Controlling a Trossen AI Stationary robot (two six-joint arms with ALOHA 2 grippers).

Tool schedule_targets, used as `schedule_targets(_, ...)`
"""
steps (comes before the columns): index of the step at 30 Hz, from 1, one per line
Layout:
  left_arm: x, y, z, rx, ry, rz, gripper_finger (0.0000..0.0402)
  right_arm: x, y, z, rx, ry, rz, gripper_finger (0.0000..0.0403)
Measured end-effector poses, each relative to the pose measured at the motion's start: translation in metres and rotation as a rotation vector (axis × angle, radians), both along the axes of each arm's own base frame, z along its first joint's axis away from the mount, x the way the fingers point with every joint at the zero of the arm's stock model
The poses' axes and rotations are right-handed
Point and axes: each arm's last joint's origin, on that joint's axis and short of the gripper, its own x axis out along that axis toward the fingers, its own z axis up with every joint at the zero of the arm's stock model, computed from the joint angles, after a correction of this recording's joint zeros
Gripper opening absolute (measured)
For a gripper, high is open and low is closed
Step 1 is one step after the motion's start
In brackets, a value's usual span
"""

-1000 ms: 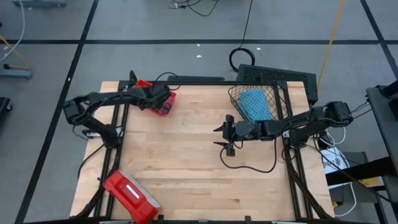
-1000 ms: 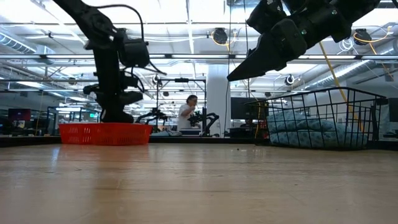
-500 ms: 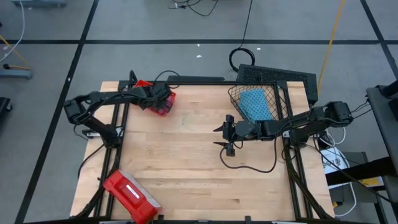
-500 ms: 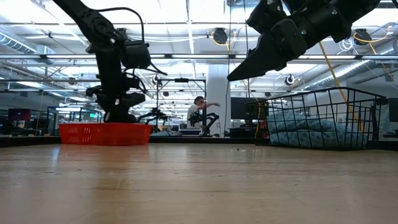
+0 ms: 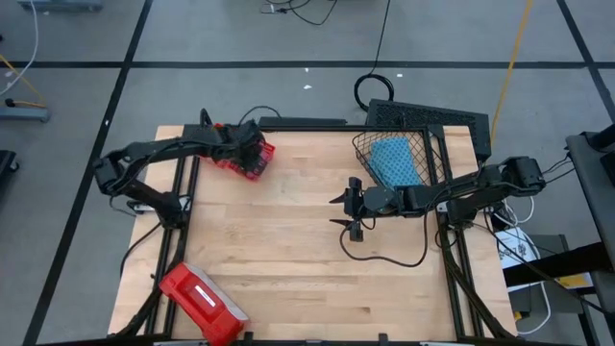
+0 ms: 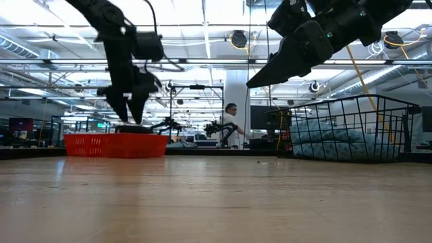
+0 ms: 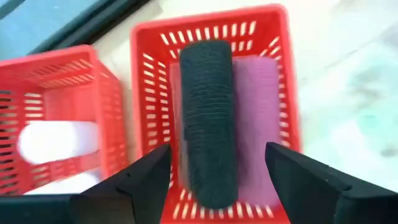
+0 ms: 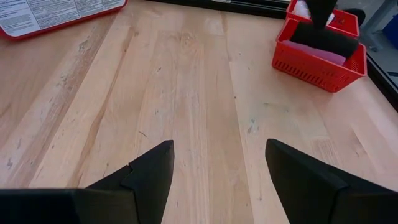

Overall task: Pick & place medical supplies in basket/bin
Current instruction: Return to Home Position

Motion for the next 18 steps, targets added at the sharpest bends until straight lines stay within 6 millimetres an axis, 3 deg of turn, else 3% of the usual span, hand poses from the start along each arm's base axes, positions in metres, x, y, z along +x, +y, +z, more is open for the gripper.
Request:
schedule_targets(6,-0.02,-0.02,0.072,0.167,-0.056,-0.05,0.0269,-0.013,-0.001,0.018,-0.015,-0.033,0.005,0.0242)
schedule_targets(9,-0.044,-0.044,0.108,0.259,-0.142,-0.085,0.0269,-0.033,-0.002,0.041,0.039,-0.081,-0.033,0.0242)
schedule_targets(11,-0.064,-0.069,0.123,0.278,-0.234,-0.209,0.0269,-0.055,-0.001,0.061,0.092,-0.128,-0.042,0.0242)
schedule_targets(14,-0.091,-0.103,0.13,0.315,-0.481,-0.322,0.0269,-0.09,-0.002,0.079,0.103,-0.138,-0.028,0.0242)
schedule_targets(18,-0.111,-0.129,0.088,0.354,-0.74,-0.382,0.0269,-0.126,-0.007,0.084,0.159,-0.17,-0.094,0.0242)
